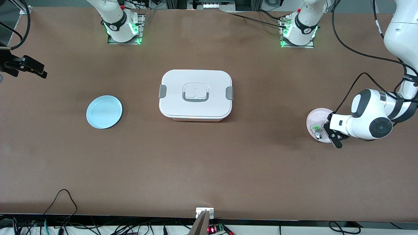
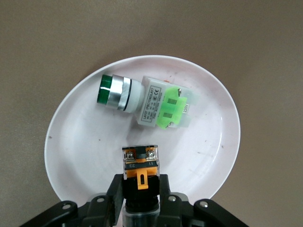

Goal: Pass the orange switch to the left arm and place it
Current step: 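Lower the switch into the pink dish and open the left gripper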

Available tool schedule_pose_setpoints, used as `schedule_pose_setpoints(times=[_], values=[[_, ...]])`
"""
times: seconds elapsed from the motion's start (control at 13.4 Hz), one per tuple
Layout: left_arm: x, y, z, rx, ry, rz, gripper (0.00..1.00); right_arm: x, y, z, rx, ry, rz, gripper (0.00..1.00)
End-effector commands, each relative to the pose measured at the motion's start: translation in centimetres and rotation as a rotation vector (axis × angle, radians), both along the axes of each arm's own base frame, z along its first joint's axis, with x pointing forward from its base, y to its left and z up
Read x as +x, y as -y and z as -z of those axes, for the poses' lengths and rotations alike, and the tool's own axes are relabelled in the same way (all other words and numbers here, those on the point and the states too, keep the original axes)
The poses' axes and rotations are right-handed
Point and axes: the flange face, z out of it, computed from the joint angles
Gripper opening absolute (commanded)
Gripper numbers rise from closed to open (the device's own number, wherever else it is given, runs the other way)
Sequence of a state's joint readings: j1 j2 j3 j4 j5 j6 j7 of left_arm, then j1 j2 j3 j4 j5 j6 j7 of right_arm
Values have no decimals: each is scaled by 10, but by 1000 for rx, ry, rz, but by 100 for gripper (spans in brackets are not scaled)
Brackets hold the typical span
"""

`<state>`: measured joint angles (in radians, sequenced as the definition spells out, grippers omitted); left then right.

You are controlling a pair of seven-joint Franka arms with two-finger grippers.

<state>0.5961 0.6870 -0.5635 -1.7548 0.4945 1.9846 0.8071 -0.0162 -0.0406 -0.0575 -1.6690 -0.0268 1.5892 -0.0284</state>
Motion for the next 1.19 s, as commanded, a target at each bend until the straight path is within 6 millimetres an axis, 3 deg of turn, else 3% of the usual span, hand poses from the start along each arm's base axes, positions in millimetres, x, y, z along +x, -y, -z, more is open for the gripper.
schedule_pose_setpoints(times=[0.0,0.3,0.45,1.12], values=[[1,-3,-2,4,10,43,100,-5,-2,-13,15,15,-9,100],[2,-2,-5,7,8,42,100,-5,0,-12,18,11,3,100],[4,0,-18,13,2,18,100,-7,-1,-12,19,5,0,100],[23,73,-167,149,-42,-304,100,-6,-2,-13,18,7,-1,100]])
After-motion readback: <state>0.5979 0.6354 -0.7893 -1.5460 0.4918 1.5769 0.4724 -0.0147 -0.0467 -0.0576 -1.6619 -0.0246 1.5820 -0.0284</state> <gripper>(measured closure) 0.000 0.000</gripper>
